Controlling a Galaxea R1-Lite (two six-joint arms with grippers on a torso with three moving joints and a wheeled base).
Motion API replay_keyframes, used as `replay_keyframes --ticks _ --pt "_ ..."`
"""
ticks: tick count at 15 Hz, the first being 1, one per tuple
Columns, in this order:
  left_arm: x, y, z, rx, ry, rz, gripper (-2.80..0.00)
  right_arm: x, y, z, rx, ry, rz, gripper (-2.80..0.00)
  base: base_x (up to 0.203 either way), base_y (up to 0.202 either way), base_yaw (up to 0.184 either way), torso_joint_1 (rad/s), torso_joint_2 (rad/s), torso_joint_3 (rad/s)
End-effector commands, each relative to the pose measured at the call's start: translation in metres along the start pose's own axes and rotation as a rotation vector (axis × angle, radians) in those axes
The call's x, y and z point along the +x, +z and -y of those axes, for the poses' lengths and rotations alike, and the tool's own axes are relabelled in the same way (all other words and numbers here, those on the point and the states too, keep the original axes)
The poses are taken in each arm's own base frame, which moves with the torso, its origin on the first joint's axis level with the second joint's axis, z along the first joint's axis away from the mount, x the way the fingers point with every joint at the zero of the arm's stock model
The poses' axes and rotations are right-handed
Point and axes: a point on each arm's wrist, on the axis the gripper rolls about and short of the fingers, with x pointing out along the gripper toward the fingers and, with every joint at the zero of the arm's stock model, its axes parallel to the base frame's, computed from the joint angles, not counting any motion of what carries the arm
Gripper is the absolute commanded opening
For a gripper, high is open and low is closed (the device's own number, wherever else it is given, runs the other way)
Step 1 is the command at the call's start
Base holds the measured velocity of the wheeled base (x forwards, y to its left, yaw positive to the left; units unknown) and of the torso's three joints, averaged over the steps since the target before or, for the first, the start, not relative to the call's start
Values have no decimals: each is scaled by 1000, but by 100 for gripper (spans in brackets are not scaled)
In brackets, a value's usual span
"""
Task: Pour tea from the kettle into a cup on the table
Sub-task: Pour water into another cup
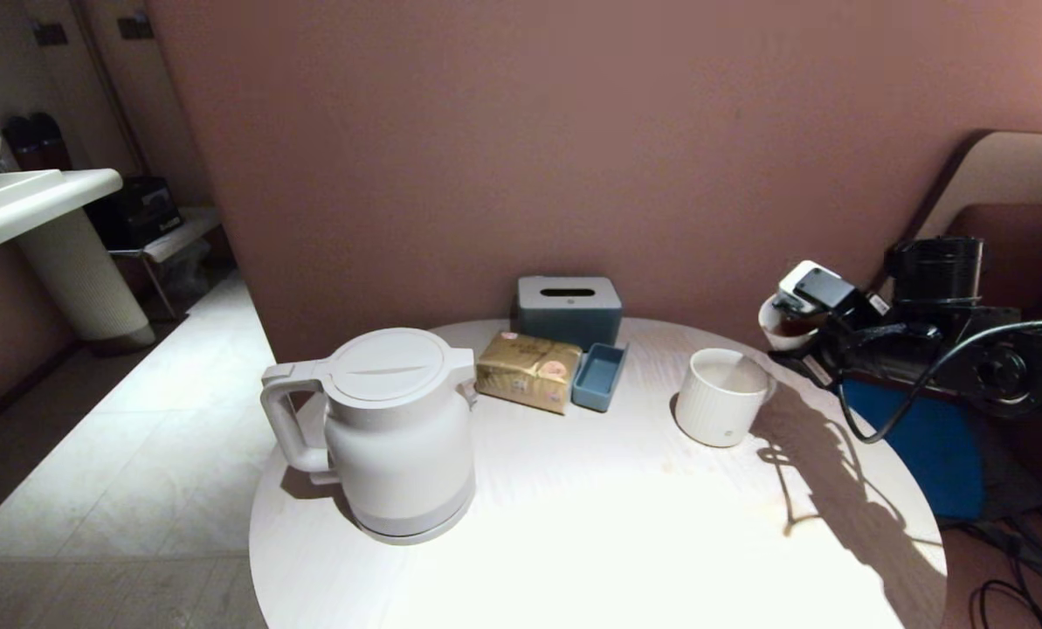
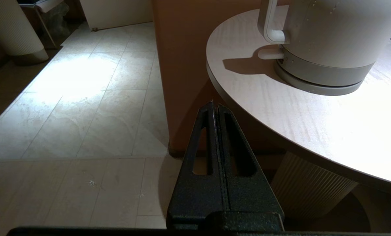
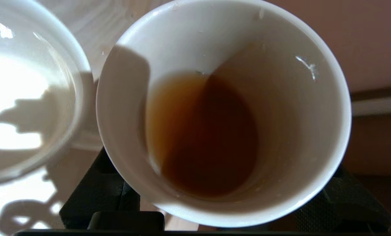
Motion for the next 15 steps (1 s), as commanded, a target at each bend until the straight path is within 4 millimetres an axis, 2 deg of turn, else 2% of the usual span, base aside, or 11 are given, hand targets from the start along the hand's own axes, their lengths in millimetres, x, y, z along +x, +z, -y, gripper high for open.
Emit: replay_keyframes --ticks 1,11,15 --pt "0 0 0 0 1 1 -280 3 6 -1 -32 -6 15 -280 0 0 0 0 0 0" --pt "0 0 0 0 1 1 -280 2 16 -5 -304 -67 1 -280 0 0 0 0 0 0" --pt "0 0 0 0 1 1 -280 10 16 -6 -366 -81 -22 -280 0 0 0 0 0 0"
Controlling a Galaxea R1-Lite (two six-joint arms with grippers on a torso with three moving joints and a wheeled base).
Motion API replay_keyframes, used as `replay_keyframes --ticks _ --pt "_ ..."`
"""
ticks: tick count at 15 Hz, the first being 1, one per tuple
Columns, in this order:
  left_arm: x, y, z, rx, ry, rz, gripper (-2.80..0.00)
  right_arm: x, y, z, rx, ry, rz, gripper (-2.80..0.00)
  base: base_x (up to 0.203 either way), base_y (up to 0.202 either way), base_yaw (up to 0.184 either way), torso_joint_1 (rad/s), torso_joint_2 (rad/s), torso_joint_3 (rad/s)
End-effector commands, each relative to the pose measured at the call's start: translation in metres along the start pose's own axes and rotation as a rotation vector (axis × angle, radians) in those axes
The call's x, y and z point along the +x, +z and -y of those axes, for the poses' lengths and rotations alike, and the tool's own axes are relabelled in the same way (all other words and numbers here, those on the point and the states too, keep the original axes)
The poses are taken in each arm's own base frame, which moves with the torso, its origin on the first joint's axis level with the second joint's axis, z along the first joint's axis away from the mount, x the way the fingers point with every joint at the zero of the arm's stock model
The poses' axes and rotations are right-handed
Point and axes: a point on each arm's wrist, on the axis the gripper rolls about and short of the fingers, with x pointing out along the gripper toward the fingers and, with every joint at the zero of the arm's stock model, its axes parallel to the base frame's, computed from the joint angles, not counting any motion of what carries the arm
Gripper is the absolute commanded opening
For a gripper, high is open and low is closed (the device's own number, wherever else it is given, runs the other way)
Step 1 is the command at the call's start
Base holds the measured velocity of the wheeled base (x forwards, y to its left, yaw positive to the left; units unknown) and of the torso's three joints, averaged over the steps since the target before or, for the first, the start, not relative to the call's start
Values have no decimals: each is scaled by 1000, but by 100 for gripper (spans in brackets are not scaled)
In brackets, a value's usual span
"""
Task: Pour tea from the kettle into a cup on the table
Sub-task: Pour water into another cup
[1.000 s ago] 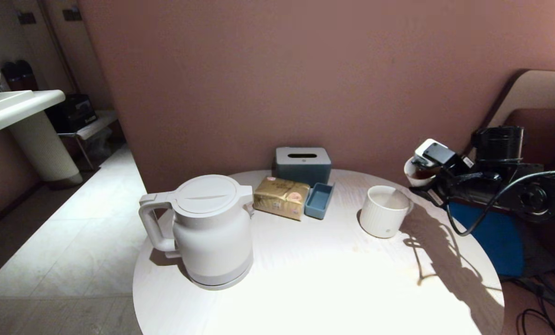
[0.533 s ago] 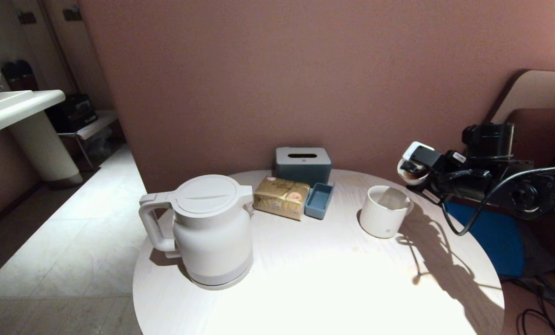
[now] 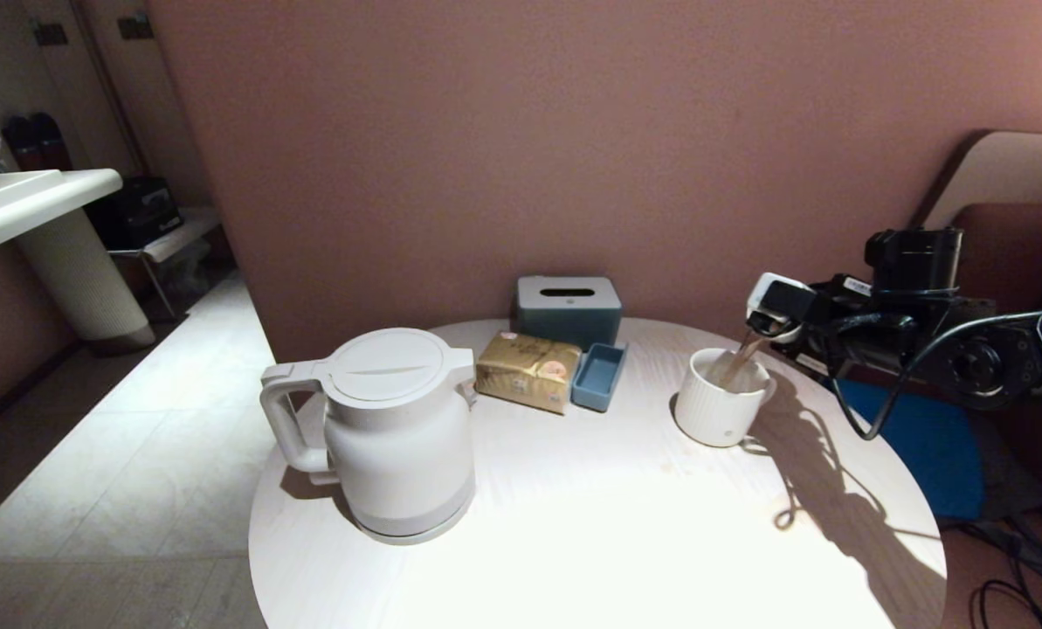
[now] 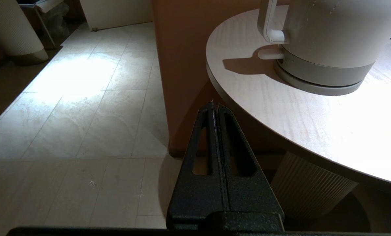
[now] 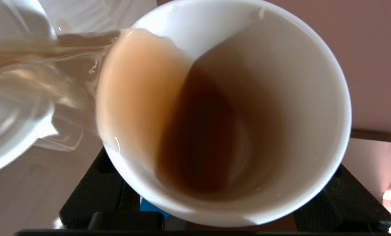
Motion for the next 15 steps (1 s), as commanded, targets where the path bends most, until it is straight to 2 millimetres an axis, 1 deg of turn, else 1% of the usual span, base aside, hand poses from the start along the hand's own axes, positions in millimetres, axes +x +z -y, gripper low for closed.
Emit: replay_keyframes --ticks 1,3,8,12,15 --pt "0 0 0 0 0 1 -280 3 0 -2 -45 1 -5 -280 0 0 0 0 0 0" --pt "0 0 0 0 0 1 -280 4 2 -1 -85 -6 -11 -280 0 0 0 0 0 0" --pt "0 0 0 0 0 1 -280 3 22 -5 -129 -22 12 -280 0 0 0 0 0 0" --pt "0 0 0 0 0 1 -280 2 26 -2 -215 -34 19 -280 0 0 0 0 0 0" --pt "0 0 0 0 0 1 -280 2 27 -2 -238 -39 18 -280 0 0 0 0 0 0"
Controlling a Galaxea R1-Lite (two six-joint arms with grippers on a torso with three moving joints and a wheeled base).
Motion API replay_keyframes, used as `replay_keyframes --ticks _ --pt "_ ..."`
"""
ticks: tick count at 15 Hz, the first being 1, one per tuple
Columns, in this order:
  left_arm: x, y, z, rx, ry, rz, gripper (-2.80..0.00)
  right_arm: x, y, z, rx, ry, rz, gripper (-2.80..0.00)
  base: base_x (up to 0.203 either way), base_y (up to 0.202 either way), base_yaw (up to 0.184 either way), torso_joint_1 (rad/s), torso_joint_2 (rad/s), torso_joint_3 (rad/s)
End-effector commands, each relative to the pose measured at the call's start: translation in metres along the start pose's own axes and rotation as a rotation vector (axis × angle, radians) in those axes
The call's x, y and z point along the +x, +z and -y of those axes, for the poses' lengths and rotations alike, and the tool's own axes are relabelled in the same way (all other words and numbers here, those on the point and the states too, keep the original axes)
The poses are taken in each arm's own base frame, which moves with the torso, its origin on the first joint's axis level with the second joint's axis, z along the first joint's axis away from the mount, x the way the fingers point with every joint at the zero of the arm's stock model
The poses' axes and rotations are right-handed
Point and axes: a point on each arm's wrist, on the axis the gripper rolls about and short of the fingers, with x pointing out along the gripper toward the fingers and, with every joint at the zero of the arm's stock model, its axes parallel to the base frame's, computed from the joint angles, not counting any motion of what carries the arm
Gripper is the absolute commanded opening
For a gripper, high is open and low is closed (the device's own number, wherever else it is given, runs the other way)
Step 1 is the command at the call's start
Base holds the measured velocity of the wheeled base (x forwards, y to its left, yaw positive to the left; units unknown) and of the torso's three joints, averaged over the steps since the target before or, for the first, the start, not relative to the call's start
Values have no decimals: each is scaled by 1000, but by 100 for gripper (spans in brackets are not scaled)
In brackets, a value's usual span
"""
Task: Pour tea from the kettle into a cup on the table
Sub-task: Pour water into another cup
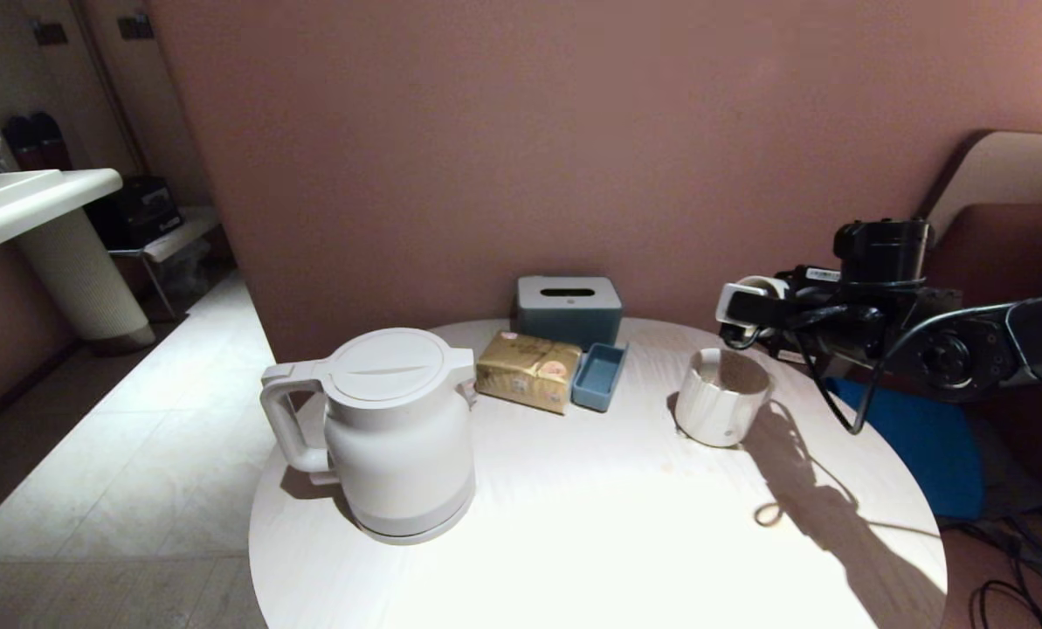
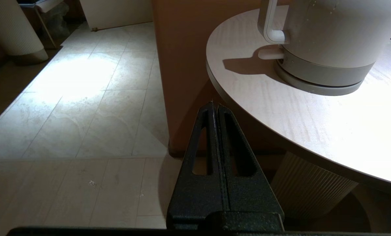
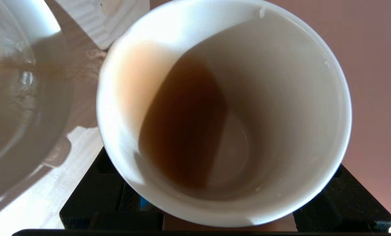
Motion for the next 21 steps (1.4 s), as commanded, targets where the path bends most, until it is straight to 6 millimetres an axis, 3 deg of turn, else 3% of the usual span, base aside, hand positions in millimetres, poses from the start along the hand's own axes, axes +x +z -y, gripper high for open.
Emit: replay_keyframes --ticks 1,4,13,21 --pt "0 0 0 0 1 1 -280 -1 1 1 -16 -8 1 -280 0 0 0 0 0 0" --pt "0 0 0 0 1 1 -280 1 1 9 -93 -95 12 -280 0 0 0 0 0 0" --pt "0 0 0 0 1 1 -280 -3 -3 -3 -122 -70 7 -280 0 0 0 0 0 0" --pt "0 0 0 0 1 1 -280 -6 -6 -9 -237 -169 16 -280 0 0 0 0 0 0"
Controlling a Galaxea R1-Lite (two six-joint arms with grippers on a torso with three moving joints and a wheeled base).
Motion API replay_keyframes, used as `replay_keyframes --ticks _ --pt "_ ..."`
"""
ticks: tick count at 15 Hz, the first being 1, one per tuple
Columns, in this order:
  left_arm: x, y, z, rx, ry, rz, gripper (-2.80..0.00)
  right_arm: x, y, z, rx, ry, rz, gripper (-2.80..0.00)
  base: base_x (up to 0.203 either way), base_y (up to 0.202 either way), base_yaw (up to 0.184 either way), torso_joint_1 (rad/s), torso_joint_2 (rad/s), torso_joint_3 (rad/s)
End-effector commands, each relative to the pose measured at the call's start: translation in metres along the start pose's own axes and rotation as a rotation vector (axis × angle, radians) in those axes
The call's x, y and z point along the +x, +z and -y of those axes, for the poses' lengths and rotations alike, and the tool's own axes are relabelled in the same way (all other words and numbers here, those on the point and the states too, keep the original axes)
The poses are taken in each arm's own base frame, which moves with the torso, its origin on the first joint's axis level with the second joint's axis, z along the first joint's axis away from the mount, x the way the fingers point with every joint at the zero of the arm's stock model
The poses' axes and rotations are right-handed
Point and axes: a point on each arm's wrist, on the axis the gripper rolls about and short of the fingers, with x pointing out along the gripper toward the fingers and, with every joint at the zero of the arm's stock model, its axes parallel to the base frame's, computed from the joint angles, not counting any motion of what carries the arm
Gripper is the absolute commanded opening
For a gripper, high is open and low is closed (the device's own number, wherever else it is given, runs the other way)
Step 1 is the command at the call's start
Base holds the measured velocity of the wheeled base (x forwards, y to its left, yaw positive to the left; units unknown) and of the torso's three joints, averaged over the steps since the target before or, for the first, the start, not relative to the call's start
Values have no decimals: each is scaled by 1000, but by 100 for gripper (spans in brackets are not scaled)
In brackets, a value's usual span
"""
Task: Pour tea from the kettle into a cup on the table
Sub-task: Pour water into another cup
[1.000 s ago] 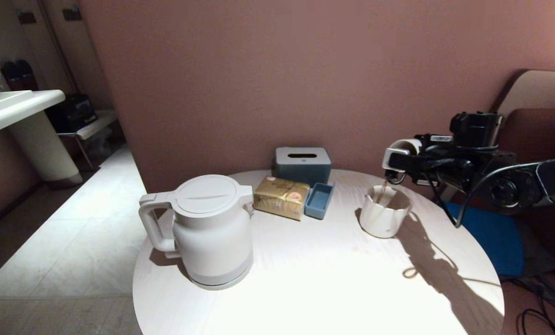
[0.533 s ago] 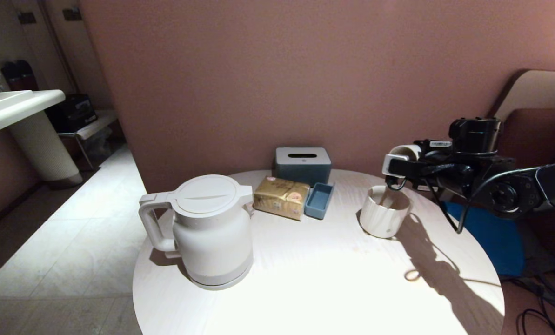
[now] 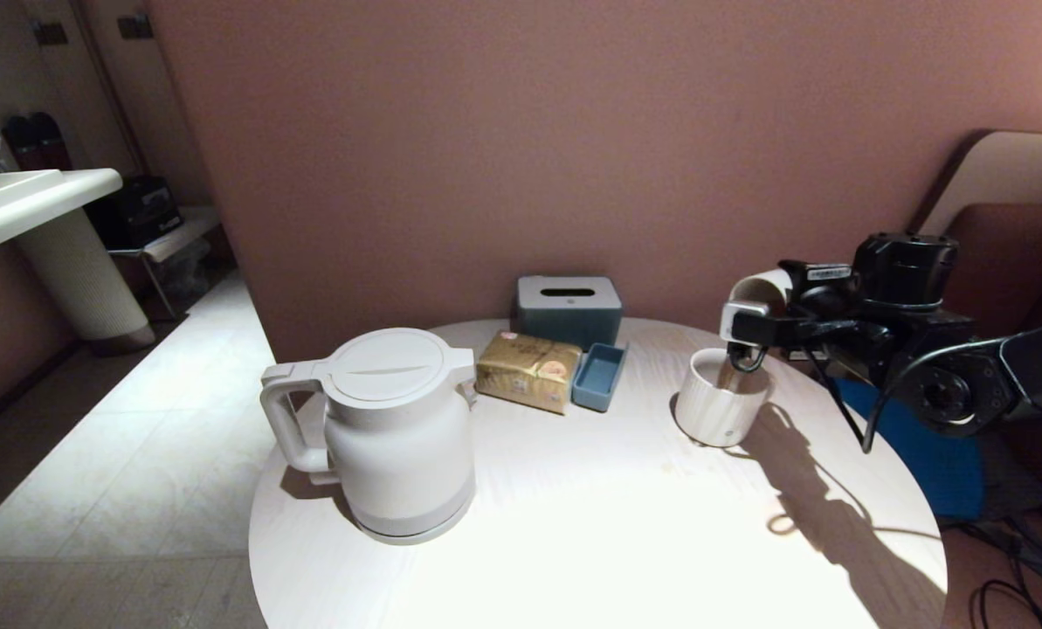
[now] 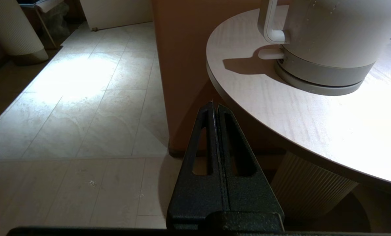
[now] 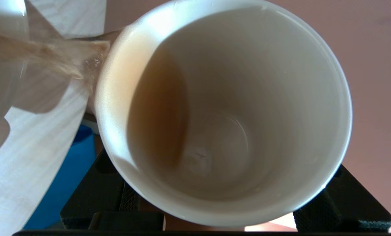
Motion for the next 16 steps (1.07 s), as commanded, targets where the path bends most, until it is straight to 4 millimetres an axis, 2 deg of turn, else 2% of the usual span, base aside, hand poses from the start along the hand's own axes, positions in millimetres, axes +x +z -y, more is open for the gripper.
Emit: replay_keyframes --ticks 1,12,16 --pt "0 0 0 0 1 1 -280 -2 1 0 -19 -21 5 -280 0 0 0 0 0 0" --pt "0 0 0 0 1 1 -280 -3 5 -6 -157 -67 48 -280 0 0 0 0 0 0" --pt "0 0 0 0 1 1 -280 -5 8 -13 -185 -75 56 -280 0 0 0 0 0 0"
